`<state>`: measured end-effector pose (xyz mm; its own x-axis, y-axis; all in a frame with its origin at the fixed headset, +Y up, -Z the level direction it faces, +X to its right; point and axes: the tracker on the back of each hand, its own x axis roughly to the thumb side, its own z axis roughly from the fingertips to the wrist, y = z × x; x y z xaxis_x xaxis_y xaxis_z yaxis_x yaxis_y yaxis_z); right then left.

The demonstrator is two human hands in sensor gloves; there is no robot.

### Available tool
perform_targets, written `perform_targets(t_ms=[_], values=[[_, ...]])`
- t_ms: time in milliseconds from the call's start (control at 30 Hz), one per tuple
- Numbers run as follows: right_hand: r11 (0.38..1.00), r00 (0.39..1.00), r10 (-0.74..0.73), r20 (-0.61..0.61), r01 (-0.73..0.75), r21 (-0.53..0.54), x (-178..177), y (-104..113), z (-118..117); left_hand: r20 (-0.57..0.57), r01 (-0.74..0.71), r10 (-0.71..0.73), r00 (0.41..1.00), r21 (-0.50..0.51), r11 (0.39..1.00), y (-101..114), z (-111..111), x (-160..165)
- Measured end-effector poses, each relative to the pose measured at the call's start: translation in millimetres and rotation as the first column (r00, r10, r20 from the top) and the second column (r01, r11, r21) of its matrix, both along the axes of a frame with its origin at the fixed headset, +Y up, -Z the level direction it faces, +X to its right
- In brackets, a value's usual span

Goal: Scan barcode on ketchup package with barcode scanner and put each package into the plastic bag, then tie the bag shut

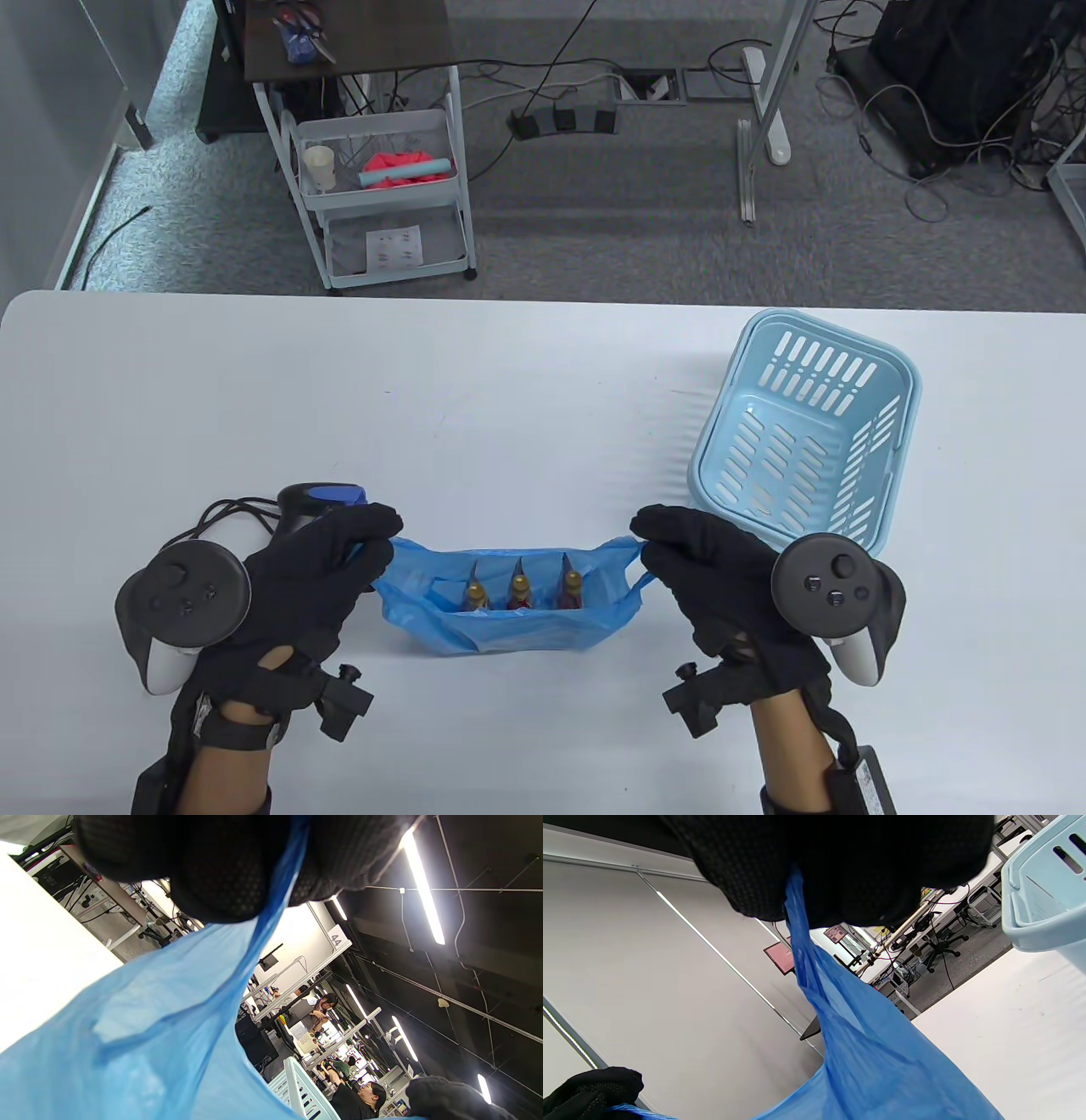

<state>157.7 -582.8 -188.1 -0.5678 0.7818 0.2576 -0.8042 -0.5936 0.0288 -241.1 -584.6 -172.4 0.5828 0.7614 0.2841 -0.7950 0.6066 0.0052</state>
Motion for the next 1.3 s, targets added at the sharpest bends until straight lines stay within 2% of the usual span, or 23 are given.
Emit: perform_targets(t_ms=[400, 700, 933, 1133, 1300], values=[[0.999, 1.000, -0.004, -0.005, 0.004, 0.033, -5.4, -0.3, 4.4, -0.023, 0.069, -0.068, 0.997, 0.050, 0.996, 2.1, 4.6, -1.2], [0.999, 1.000, 0.007, 0.026, -0.007, 0.035, -4.1, -0.6, 5.8, 0.043, 0.038, -0.041, 0.998, 0.061, 0.997, -8.6, 7.0, -15.9], [0.999, 0.999, 0.009, 0.038, -0.010, 0.032, -1.1, -0.6, 5.7, 0.131, 0.013, -0.011, 0.991, -0.010, 1.000, -23.6, 4.9, -29.1], [0.999, 0.999, 0.017, 0.044, -0.018, 0.028, 1.5, 0.2, 5.6, 0.231, 0.038, -0.018, 0.973, -0.085, 0.996, -45.6, 3.1, -35.7], [1.000, 0.999, 0.014, 0.042, -0.015, 0.025, 2.1, 0.3, 5.1, 0.314, 0.136, -0.087, 0.945, -0.138, 0.981, -64.8, 0.3, -26.8]])
